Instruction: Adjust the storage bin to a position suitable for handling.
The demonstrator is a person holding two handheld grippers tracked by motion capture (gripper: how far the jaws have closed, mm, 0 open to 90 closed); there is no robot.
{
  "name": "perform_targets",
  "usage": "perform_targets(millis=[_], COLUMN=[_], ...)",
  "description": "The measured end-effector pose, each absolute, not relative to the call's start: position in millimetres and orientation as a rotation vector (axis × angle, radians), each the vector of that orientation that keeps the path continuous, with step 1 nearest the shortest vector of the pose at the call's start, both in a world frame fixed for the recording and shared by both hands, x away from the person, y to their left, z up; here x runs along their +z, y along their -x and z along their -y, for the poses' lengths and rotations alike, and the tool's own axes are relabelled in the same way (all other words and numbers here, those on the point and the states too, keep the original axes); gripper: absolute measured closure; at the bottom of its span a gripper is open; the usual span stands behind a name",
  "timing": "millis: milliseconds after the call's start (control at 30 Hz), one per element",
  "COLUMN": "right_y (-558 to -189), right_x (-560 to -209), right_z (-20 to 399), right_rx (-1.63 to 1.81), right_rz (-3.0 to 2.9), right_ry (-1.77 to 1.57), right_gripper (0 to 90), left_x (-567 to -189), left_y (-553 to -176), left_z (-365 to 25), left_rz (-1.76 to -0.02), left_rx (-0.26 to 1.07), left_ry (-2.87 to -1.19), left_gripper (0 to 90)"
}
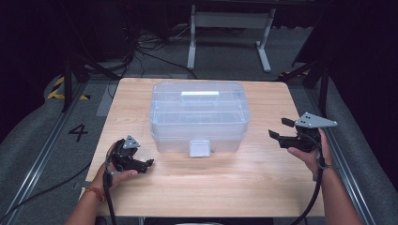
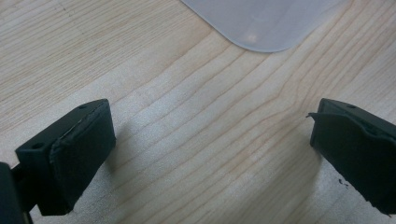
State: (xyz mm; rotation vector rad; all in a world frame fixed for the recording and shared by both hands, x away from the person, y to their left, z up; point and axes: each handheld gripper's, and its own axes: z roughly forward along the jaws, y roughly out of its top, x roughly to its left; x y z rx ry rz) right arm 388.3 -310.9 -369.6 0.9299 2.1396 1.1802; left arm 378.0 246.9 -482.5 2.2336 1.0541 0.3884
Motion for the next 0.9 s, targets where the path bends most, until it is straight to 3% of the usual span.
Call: perform_targets(millis=[900], right_y=[-405], right_x=[-335], right_z=[284], right_rx=[1.223], right_rz=[-2.103], right_ry=[-0.850], right_gripper=[32.0], left_x=[-482], left_y=[-378], left_z=[-247], left_rz=[-1.054], left_rx=[0.389], left_ry=[-2.233], left_gripper=[0.5])
